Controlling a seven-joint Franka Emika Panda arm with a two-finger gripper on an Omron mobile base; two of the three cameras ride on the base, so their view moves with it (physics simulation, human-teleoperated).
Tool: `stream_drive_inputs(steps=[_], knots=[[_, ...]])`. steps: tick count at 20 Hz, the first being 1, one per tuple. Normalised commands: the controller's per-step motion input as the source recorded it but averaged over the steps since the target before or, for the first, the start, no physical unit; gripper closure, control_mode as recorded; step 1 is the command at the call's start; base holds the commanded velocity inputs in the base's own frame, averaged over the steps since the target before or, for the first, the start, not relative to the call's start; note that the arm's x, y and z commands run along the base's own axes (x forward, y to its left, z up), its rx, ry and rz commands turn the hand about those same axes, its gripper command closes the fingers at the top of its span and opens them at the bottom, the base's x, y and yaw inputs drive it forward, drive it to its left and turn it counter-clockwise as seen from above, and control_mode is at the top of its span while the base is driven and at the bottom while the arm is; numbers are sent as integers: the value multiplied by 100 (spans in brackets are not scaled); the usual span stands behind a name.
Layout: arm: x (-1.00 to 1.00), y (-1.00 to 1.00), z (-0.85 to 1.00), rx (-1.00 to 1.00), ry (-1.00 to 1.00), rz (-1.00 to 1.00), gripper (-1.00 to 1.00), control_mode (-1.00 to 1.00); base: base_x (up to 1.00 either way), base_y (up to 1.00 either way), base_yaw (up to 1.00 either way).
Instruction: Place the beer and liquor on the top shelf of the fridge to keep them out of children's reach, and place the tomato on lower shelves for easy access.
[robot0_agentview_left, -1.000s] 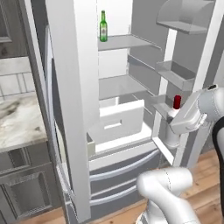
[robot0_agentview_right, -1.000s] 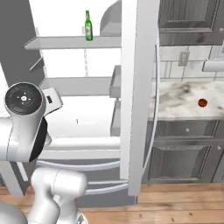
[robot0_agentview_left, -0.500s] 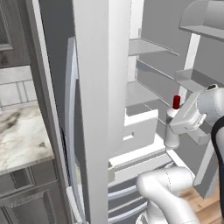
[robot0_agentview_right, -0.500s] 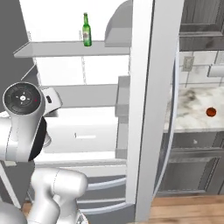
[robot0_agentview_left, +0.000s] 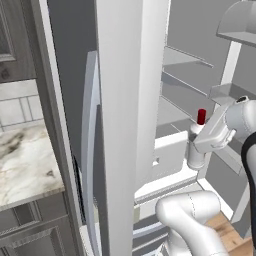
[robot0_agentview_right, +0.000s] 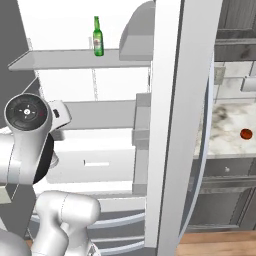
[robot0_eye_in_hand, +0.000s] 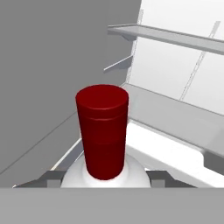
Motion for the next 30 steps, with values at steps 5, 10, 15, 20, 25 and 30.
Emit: stream_drive_inputs(steps=[5, 10, 15, 20, 25, 30], knots=[[7, 0, 0, 0, -3, 0, 100, -100, 20, 2, 0], [0, 0, 38, 1, -15, 0, 100, -100, 0, 0, 0], [0, 0, 73, 1, -16, 0, 100, -100, 0, 0, 0], [6, 0, 78, 1, -10, -1, 100, -100, 0, 0, 0], [20, 0, 42, 5, 0, -1, 100, -100, 0, 0, 0], [29, 0, 12, 14, -3, -4, 100, -100, 0, 0, 0]])
